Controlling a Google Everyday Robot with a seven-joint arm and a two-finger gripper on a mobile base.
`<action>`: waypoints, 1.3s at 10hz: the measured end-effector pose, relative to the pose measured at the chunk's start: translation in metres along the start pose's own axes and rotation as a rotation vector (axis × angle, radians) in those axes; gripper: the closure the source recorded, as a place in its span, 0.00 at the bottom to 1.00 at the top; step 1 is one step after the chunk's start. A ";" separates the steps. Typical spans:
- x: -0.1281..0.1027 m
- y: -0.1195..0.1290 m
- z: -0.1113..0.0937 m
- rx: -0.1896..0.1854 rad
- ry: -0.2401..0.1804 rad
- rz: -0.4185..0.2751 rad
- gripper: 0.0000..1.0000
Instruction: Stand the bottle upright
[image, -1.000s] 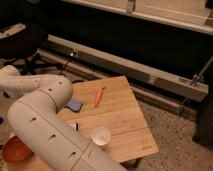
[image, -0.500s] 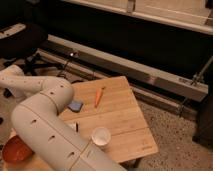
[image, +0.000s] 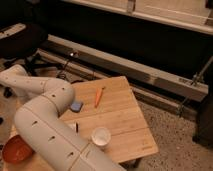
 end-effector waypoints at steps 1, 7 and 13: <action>-0.001 0.000 0.001 -0.003 0.000 -0.002 0.20; -0.007 0.003 0.002 -0.012 -0.005 -0.022 0.43; -0.005 0.004 0.010 -0.013 0.016 -0.042 0.56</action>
